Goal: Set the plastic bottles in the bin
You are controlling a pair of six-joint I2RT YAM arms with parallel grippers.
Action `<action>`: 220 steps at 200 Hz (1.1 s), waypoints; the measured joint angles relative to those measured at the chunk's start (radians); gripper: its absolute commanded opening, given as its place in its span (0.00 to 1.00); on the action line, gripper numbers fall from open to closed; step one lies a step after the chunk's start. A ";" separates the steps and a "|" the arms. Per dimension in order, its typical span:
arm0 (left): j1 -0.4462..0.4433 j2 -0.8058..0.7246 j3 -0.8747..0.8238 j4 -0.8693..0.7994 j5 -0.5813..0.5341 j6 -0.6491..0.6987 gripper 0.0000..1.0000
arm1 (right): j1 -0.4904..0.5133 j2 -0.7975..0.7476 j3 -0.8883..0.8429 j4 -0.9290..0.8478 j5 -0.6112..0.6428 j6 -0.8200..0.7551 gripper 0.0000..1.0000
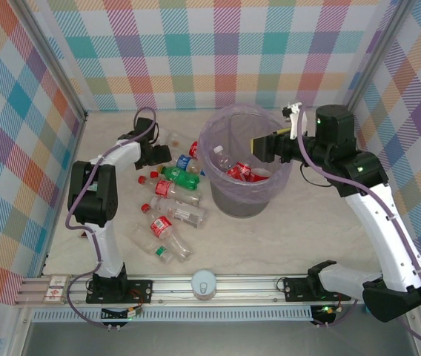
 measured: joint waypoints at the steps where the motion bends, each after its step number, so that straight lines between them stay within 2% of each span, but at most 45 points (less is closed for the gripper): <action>1: 0.000 0.000 0.000 0.000 0.000 0.000 0.82 | 0.000 0.000 0.000 0.000 0.000 0.000 0.81; 91: 0.000 0.076 0.036 -0.003 -0.012 0.001 0.71 | -0.022 -0.002 -0.043 0.001 0.002 0.000 0.82; 140: 0.000 0.097 0.037 -0.010 -0.031 0.001 0.55 | -0.028 -0.031 -0.077 0.000 0.001 0.001 0.82; 181: 0.000 0.095 0.034 -0.002 -0.061 0.001 0.46 | -0.039 -0.071 -0.112 -0.002 0.005 0.006 0.83; 195: 0.000 0.089 0.027 0.001 -0.069 0.000 0.39 | -0.041 -0.076 -0.122 -0.002 0.004 0.015 0.83; 220: 0.000 0.062 0.025 -0.003 -0.085 0.008 0.39 | -0.041 -0.072 -0.126 0.000 0.003 0.027 0.82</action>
